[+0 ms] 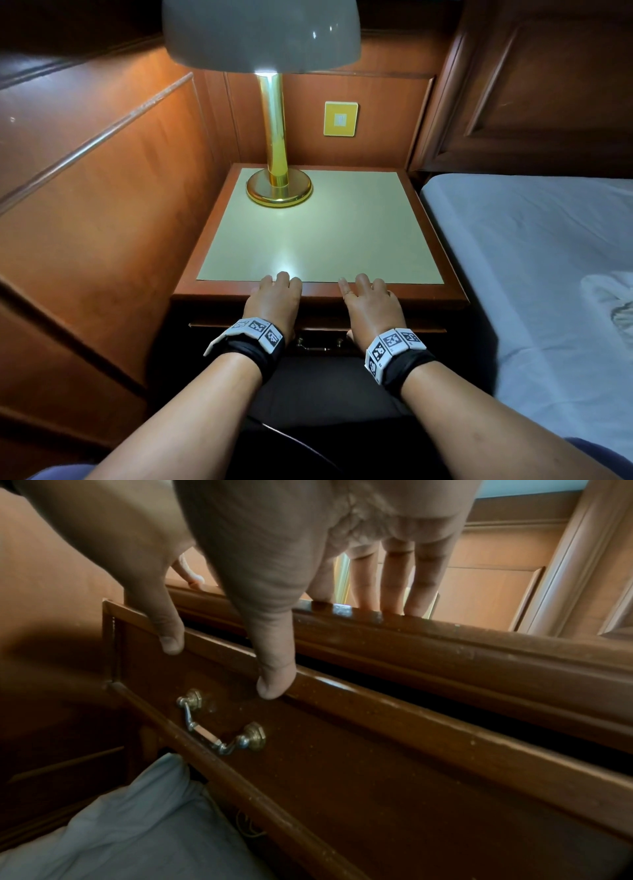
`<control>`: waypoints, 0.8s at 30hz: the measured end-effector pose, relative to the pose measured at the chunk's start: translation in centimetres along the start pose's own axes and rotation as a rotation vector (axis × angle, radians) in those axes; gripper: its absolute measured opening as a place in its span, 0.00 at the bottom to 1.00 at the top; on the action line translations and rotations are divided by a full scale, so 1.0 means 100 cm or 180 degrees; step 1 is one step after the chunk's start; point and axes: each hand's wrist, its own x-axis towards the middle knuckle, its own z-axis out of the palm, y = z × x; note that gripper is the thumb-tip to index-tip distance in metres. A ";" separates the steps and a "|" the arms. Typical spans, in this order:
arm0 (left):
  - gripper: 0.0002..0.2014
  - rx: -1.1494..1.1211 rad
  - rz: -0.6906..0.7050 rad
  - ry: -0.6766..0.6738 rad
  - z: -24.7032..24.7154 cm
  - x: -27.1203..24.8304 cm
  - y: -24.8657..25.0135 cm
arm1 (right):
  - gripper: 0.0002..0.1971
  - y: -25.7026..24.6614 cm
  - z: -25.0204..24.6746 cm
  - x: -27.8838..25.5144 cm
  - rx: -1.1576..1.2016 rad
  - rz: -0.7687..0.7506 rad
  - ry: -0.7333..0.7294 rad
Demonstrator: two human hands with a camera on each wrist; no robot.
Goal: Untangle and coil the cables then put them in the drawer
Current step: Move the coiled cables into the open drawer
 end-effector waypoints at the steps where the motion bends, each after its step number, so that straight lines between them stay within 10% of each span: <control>1: 0.34 0.0033 -0.0001 -0.0034 -0.001 0.001 0.001 | 0.42 0.000 -0.001 0.001 -0.0014 -0.0003 0.0011; 13: 0.51 0.0324 0.0165 -0.0294 -0.018 0.008 -0.001 | 0.36 0.000 -0.007 0.015 -0.0131 -0.0095 0.0119; 24: 0.71 0.0065 0.0055 -0.0514 -0.005 0.023 -0.007 | 0.64 0.013 0.008 0.026 0.0304 -0.0031 -0.0468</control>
